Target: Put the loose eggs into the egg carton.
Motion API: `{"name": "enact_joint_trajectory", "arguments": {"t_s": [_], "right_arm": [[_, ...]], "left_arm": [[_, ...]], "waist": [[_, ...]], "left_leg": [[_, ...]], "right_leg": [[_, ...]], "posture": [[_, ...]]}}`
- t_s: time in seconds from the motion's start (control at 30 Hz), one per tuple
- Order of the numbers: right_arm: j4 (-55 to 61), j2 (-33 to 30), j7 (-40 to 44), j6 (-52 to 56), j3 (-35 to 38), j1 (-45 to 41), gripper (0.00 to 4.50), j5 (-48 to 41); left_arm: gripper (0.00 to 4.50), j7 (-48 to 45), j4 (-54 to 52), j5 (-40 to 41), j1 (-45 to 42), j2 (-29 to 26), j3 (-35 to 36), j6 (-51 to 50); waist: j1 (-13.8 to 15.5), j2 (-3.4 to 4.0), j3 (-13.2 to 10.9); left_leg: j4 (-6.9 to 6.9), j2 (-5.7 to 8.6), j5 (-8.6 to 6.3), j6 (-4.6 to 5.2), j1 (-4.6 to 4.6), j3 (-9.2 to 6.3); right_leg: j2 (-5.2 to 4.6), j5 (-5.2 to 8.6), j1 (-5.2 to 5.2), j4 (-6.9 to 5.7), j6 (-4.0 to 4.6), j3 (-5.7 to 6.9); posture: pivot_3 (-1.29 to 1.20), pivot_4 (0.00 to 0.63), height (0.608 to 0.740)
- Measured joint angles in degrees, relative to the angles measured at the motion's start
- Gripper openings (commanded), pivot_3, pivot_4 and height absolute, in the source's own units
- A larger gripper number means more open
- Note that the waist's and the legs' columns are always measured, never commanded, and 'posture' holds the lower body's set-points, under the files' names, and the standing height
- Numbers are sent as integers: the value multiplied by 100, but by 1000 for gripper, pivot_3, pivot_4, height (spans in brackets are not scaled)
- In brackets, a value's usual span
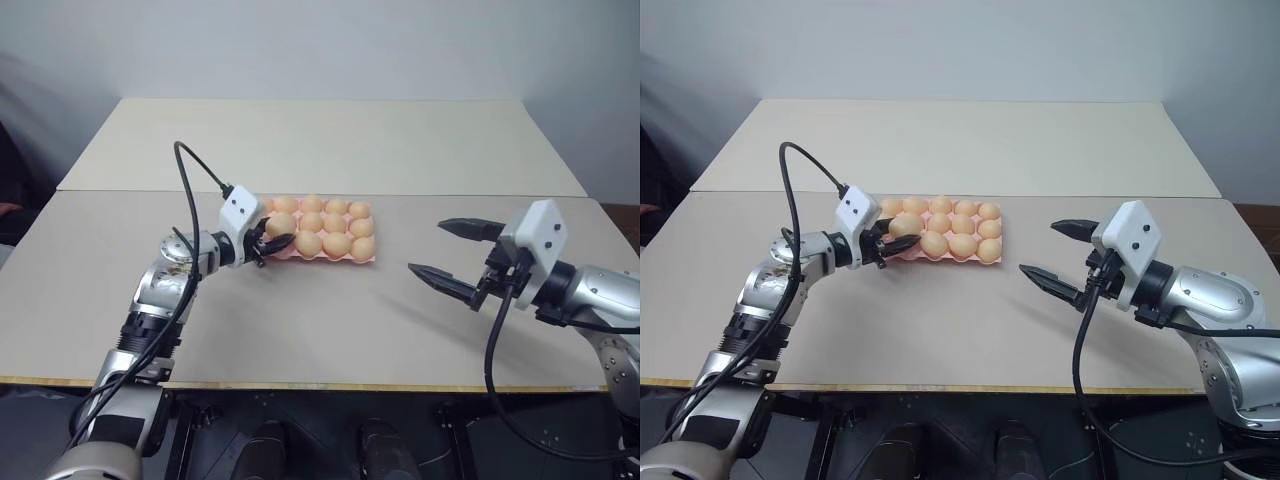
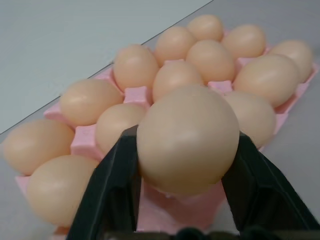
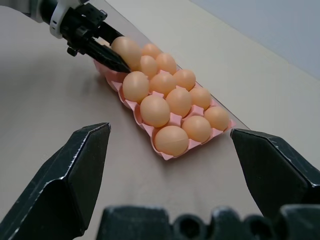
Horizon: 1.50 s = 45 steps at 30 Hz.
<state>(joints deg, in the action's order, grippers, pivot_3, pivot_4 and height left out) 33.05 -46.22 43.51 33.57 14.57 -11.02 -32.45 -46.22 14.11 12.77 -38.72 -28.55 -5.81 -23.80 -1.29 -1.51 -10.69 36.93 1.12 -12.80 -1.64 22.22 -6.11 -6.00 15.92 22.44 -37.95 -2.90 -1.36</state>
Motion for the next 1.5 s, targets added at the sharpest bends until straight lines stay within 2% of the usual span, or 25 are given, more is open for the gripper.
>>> {"name": "enact_joint_trajectory", "arguments": {"t_s": [0.1, 0.13, 0.3, 0.53, 0.67, 0.8, 0.97, 1.07, 1.33, 1.47, 1.5], "right_arm": [[36, 11, -72, 0, 3, 45, 4500, -22], [47, 11, -97, 0, 5, 48, 4500, -24], [82, 100, -200, 0, -15, 25, 4500, -27], [50, 132, -183, 1, -20, -76, 4500, -112], [-208, -74, 162, -1, 15, -128, 4500, -255], [-495, -253, 551, -38, 31, -152, 4500, -263], [-687, -417, 980, -98, 21, -128, 4500, -260], [-787, -417, 1090, -101, 21, -128, 4500, -260], [-899, -495, 1156, -102, 20, -184, 4500, -251], [-901, -495, 1153, -102, 21, -204, 4500, -251], [-911, -492, 1129, -102, 26, -208, 4500, -250]], "left_arm": [[4430, -120, -29, 7, 1, -28, 8, 2], [4488, -125, -67, 6, 2, -40, 17, 2], [4488, -222, -500, 112, 9, -242, 217, -32], [4488, -742, -1325, 733, 553, -1133, 1091, -99], [4488, -1286, -1770, 1152, 1518, -1963, 1837, -250], [4488, -1510, -2150, 1536, 2566, -2348, 2803, -422], [4488, -1513, -2684, 1926, 3772, -2380, 3779, -810], [4488, -1368, -2856, 2034, 4052, -2292, 4061, -905], [4488, -967, -3114, 2227, 4184, -2111, 4069, -1026], [4488, -813, -3108, 2225, 4074, -2110, 3984, -1035], [4488, -634, -3007, 2191, 3764, -2065, 3764, -1147]], "waist": [[9, 0, 0], [9, 0, 0], [-4, 0, 0], [-67, 1, 0], [-134, 3, -2], [-116, 4, -2], [-84, 3, -3], [-58, 3, -3], [-45, 3, -3], [-48, 3, -3], [-33, 4, -2]], "left_leg": [[3, 0, 0, 0, -1, 0], [3, 0, 0, 0, -1, -1], [2, 0, 0, 0, 1, -1], [0, -2, 0, 0, -1, -2], [-6, -5, 0, 1, -2, -1], [-6, -7, 0, 1, -4, -1], [-6, -8, -1, 1, -4, 0], [-6, -7, -1, 0, -8, 0], [-6, -7, -1, 0, -8, 1], [-7, -7, -1, 0, -8, 2], [-6, -5, -1, 0, -11, 2]], "right_leg": [[0, 0, 0, -2, 0, 0], [0, 0, 0, -2, 0, 0], [0, 0, 3, -1, -1, 0], [0, 0, 4, -3, 0, -1], [1, 0, 6, -1, 0, -3], [1, 0, 5, -2, 0, -3], [0, 0, 2, 3, 0, -2], [-1, 0, -2, 2, 0, -2], [-1, 0, -2, 4, 0, -3], [-1, 0, -2, 5, 0, -3], [-2, 0, -4, 1, 0, -3]], "posture": [[0, 150, 740], [0, 150, 740], [0, 150, 740], [0, 150, 740], [0, 150, 740], [0, 150, 740], [0, 150, 740], [0, 150, 740], [0, 150, 740], [0, 150, 740], [0, 150, 740]]}}
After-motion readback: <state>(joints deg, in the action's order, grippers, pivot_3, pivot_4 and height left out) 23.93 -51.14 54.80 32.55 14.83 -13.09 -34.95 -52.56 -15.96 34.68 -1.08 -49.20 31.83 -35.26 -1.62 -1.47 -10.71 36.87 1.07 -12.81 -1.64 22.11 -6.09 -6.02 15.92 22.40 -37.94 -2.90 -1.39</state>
